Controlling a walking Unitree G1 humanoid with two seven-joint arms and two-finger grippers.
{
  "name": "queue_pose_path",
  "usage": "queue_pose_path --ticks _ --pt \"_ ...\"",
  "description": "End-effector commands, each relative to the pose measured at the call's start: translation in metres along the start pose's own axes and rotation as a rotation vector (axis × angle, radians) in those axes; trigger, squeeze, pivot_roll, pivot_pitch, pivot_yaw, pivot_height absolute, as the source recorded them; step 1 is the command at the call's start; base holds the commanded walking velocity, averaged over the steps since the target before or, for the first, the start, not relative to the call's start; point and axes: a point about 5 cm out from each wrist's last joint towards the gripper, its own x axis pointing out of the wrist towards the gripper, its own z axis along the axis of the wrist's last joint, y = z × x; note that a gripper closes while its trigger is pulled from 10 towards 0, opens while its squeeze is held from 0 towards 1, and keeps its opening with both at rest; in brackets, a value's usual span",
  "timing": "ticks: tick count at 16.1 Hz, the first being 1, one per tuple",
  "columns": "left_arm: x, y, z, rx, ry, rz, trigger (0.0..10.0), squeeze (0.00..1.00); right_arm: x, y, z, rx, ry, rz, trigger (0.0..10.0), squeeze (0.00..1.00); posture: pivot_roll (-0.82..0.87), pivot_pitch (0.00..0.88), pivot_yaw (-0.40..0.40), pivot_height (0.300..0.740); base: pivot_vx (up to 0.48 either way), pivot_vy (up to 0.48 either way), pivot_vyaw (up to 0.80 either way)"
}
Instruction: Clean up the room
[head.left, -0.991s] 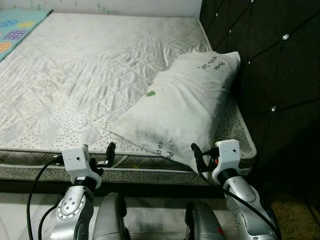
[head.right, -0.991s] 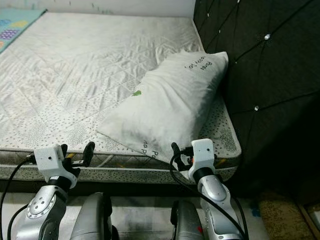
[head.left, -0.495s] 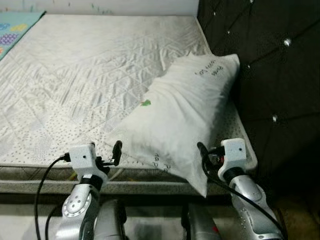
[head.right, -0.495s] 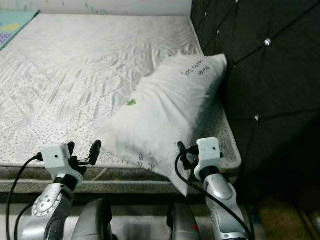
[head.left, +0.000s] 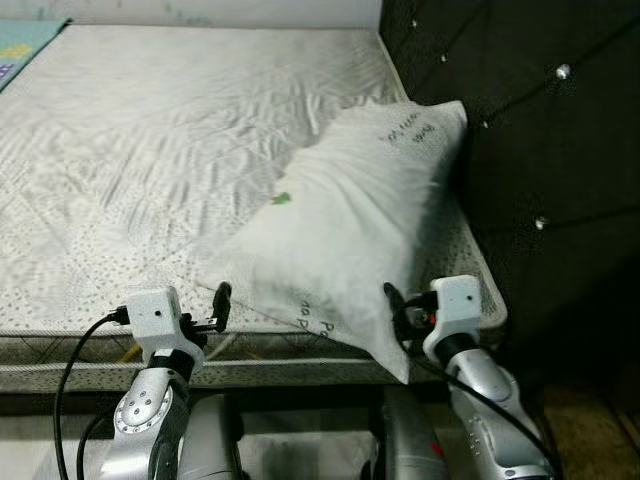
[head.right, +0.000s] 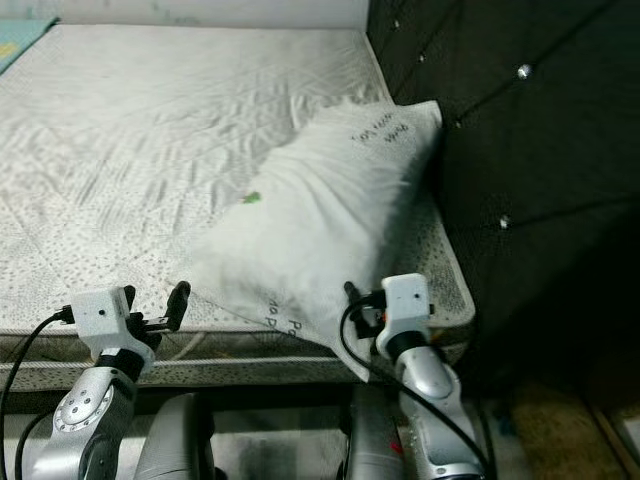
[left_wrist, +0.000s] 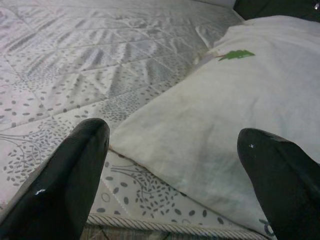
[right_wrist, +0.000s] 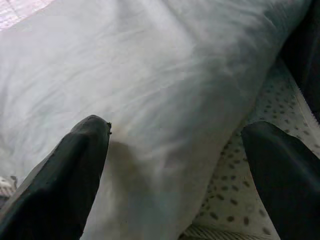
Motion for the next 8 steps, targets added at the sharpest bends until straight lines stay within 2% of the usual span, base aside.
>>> queue_pose_path --ticks 1,5,7,8 --pt "-0.001 0.002 -0.003 0.011 0.023 0.009 10.0 0.00 0.001 0.001 -0.001 -0.006 0.009 0.006 10.0 0.00 -0.08 0.132 -0.019 0.544 0.000 0.000 0.00" --pt "-0.001 0.002 -0.003 0.011 0.023 0.011 10.0 0.00 0.002 0.001 -0.004 0.008 0.035 0.018 10.0 0.00 -0.08 0.136 -0.017 0.544 0.000 0.000 0.00" --pt "0.000 0.002 -0.003 0.011 0.022 0.013 10.0 0.00 0.006 0.005 -0.013 0.124 0.151 0.032 10.0 0.00 -0.08 0.136 -0.017 0.544 0.000 0.000 0.00" --pt "0.000 0.002 -0.003 0.011 0.023 0.014 10.0 0.00 0.007 0.009 -0.013 0.115 0.148 0.061 10.0 0.00 -0.08 0.136 -0.017 0.544 0.000 0.000 0.00"
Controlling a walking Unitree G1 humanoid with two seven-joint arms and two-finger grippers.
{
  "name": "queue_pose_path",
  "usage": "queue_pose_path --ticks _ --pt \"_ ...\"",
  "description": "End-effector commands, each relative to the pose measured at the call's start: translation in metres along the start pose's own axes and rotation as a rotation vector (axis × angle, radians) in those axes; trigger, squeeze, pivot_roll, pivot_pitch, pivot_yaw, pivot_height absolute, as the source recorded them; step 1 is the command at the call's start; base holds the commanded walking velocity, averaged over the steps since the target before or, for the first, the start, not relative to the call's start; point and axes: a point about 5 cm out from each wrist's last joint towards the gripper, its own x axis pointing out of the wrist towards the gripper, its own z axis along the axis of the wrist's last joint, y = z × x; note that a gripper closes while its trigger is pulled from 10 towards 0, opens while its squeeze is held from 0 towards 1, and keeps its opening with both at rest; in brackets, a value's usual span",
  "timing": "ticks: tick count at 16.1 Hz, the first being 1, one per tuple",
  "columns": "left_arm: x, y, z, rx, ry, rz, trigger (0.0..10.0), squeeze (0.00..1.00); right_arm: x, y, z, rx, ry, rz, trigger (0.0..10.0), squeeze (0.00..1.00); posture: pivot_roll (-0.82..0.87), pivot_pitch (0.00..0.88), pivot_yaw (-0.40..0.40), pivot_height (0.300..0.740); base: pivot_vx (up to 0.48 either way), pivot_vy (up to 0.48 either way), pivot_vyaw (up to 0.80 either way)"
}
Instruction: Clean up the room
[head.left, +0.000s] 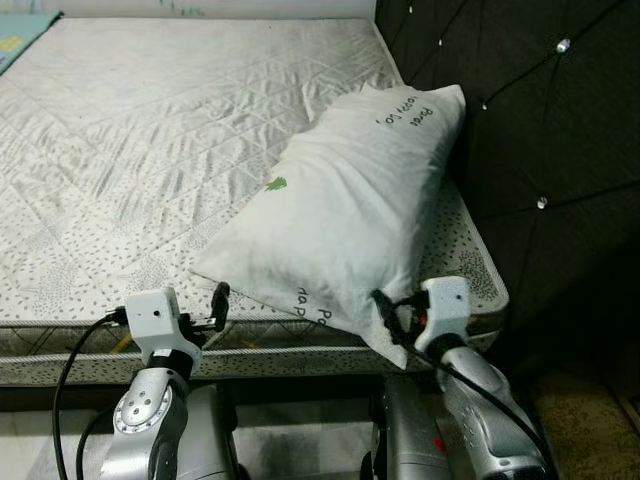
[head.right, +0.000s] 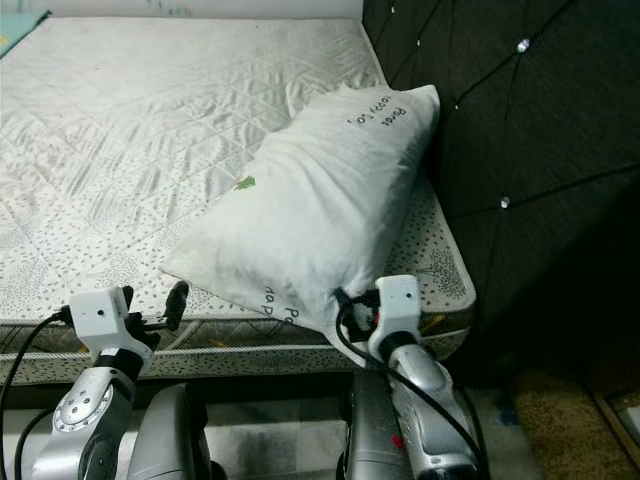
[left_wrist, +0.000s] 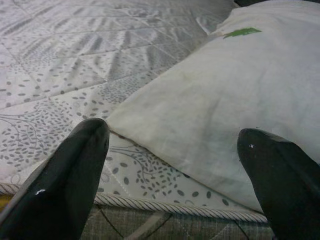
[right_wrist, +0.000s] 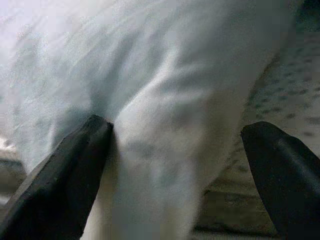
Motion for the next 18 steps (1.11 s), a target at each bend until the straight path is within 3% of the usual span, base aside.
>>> queue_pose_path --ticks 1,5,11,12,13,18 --pt "-0.001 0.001 -0.003 0.011 0.020 0.007 10.0 0.00 0.001 0.005 -0.006 0.008 0.044 0.032 10.0 0.00 -0.07 0.138 -0.018 0.544 0.000 0.000 0.00" --pt "0.000 0.001 -0.002 0.012 0.020 0.006 10.0 0.00 0.010 0.013 -0.001 0.001 0.054 0.029 10.0 0.00 -0.07 0.136 -0.015 0.544 0.000 0.000 0.00" --pt "0.003 0.000 -0.001 0.016 0.013 0.002 10.0 0.00 0.042 0.039 0.030 0.077 -0.018 0.067 10.0 0.00 -0.05 0.114 -0.012 0.544 0.000 0.000 0.00" --pt "0.003 0.000 0.000 0.017 0.010 0.003 10.0 0.00 0.046 0.044 0.035 0.097 -0.033 0.077 8.1 0.00 -0.05 0.114 -0.012 0.544 0.000 0.000 0.00" --pt "0.003 0.000 0.000 0.018 0.008 0.005 10.0 0.00 0.050 0.050 0.039 0.125 -0.044 0.085 0.0 0.00 -0.04 0.101 -0.015 0.544 0.000 0.000 0.00" --pt "0.004 0.000 -0.001 0.017 0.000 0.010 10.0 0.00 0.061 0.055 0.048 0.168 -0.080 0.065 0.0 0.00 -0.03 0.060 -0.018 0.544 0.000 0.000 0.00"
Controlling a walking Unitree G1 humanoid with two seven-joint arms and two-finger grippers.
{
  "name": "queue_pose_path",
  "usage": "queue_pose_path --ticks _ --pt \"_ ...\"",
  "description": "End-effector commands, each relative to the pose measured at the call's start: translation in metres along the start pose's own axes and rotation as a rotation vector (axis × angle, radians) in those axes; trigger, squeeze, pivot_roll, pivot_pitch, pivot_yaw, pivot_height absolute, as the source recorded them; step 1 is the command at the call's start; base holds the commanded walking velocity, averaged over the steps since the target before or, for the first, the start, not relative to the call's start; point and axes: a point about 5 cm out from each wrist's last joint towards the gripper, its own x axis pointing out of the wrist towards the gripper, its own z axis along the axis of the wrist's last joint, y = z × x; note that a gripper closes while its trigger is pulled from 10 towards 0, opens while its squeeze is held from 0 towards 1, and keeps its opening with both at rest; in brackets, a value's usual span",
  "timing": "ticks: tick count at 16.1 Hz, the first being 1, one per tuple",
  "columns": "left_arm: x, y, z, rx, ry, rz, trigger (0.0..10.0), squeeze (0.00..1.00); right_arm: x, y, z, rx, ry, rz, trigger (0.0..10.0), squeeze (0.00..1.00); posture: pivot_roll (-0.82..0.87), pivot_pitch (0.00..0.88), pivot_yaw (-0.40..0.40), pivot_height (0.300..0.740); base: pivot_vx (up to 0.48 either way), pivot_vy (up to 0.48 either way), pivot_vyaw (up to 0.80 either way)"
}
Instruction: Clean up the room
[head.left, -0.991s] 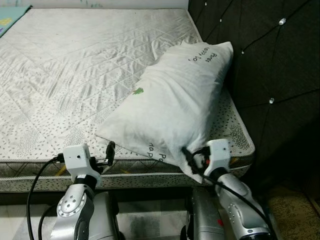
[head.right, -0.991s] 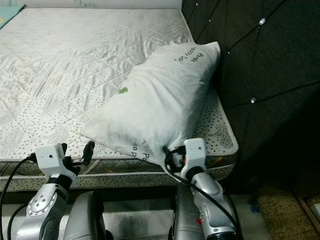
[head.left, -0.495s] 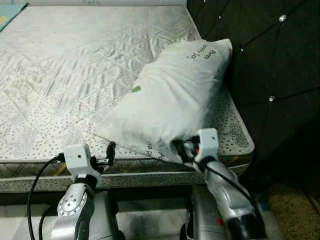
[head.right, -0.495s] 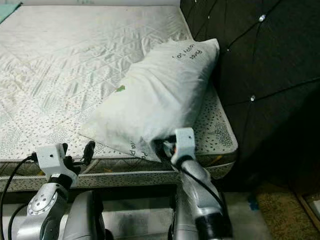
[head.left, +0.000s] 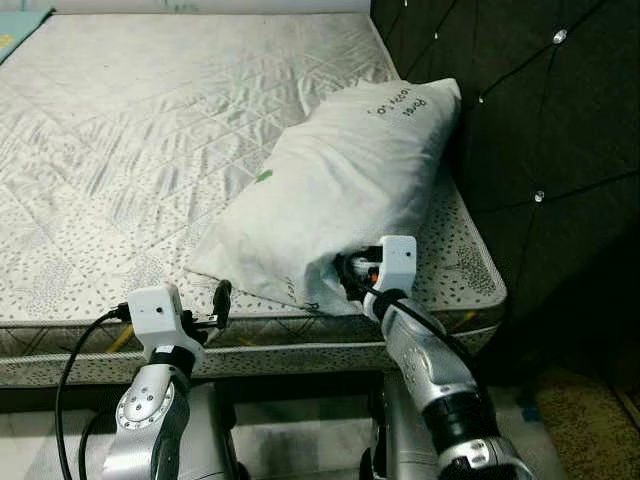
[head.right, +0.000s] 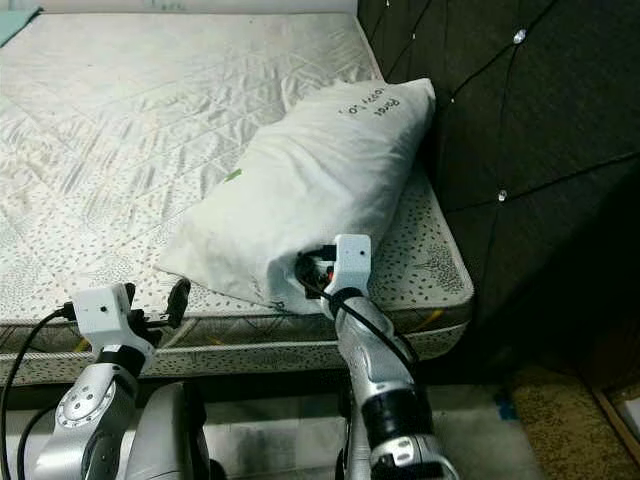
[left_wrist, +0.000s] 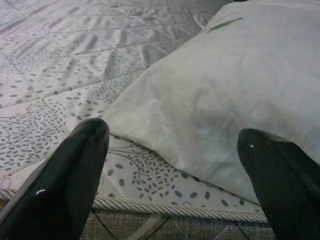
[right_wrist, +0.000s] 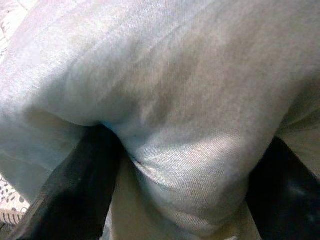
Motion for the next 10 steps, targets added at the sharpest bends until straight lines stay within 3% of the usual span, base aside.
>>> queue_pose_path --ticks 1,7,10 --pt "0.000 0.001 -0.002 0.006 0.005 0.012 10.0 0.00 0.004 0.008 0.013 0.007 -0.053 0.027 0.0 0.00 -0.04 0.054 -0.018 0.544 0.000 0.000 0.00" --pt "0.007 -0.006 0.000 0.000 -0.010 -0.012 10.0 0.00 0.003 -0.012 0.013 0.015 -0.075 -0.043 0.0 0.00 -0.05 0.020 -0.010 0.544 0.000 0.000 0.00" --pt "0.007 -0.006 -0.003 0.012 0.003 -0.027 10.0 0.00 0.004 -0.005 0.006 0.014 -0.055 -0.011 0.0 0.00 -0.04 0.041 -0.006 0.544 0.000 0.000 0.00"
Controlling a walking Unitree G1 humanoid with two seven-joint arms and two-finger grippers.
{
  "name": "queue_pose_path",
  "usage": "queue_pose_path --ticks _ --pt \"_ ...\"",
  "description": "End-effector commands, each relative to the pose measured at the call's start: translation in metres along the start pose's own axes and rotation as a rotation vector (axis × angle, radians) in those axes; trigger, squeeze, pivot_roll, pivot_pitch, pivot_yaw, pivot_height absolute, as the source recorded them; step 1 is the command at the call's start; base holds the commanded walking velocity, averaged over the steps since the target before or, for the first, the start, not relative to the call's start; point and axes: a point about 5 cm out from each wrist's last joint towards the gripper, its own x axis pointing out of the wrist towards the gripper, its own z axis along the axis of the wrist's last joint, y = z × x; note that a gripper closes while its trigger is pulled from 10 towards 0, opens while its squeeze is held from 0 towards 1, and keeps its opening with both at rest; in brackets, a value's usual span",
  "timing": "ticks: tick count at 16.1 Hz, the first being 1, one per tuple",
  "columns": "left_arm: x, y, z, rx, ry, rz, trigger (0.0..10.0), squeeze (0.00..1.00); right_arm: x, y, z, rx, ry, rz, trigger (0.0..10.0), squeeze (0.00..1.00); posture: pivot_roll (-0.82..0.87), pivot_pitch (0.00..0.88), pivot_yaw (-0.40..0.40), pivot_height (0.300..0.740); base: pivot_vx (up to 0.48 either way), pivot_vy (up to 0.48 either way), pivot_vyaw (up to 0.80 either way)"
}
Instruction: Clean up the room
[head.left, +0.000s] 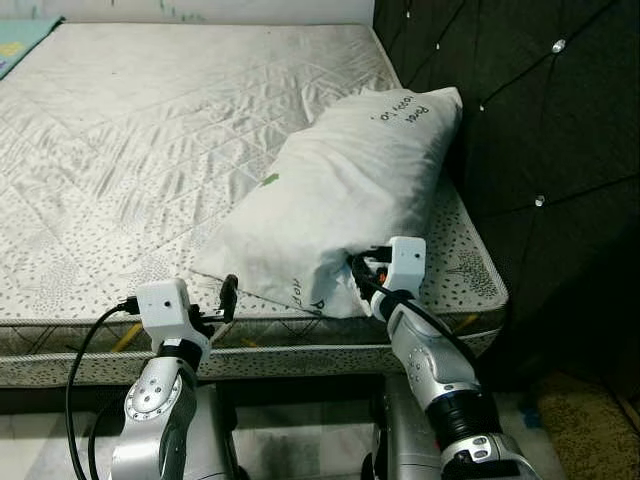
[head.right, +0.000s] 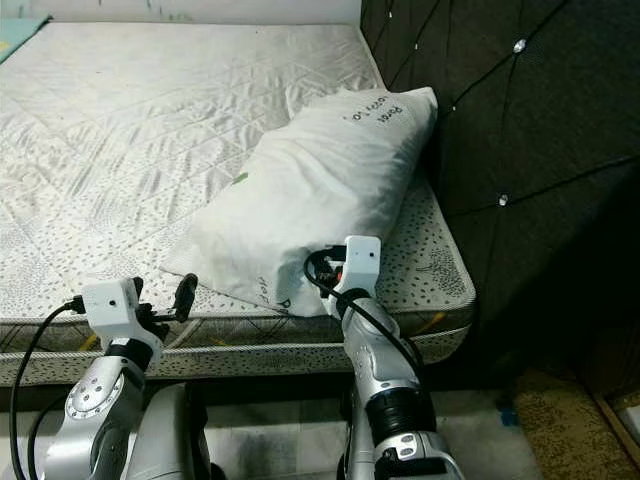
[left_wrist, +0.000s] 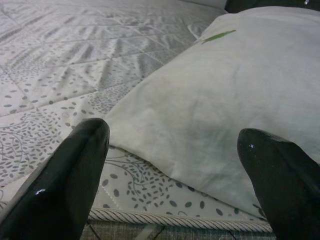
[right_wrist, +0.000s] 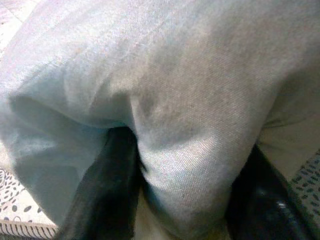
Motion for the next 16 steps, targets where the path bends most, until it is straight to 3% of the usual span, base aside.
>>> queue_pose_path --ticks 1,5,8,13,16 --pt "0.000 0.000 0.001 0.011 -0.005 0.000 10.0 0.00 0.004 0.010 0.013 0.005 -0.052 0.036 0.0 0.00 -0.03 0.039 -0.008 0.544 0.000 0.000 0.00" --pt "-0.002 -0.002 0.001 0.006 -0.008 0.012 10.0 0.00 0.005 0.012 0.010 0.002 -0.041 0.055 0.0 0.00 -0.02 0.030 -0.018 0.544 0.000 0.000 0.00" --pt "-0.004 -0.001 -0.004 0.006 0.005 0.013 10.0 0.00 0.012 0.022 0.009 -0.047 -0.012 0.184 0.0 0.00 -0.02 0.020 -0.021 0.544 0.000 0.000 0.00" --pt "0.003 0.001 0.002 0.012 -0.017 0.031 10.0 0.00 0.036 0.013 0.063 -0.260 0.019 0.364 0.0 0.00 0.00 0.001 -0.045 0.544 0.000 0.000 0.00" --pt "0.001 0.001 0.001 0.010 -0.024 0.044 10.0 0.00 0.043 -0.001 0.104 -0.360 0.000 0.299 0.0 0.00 0.01 0.000 -0.058 0.544 0.000 0.000 0.00"
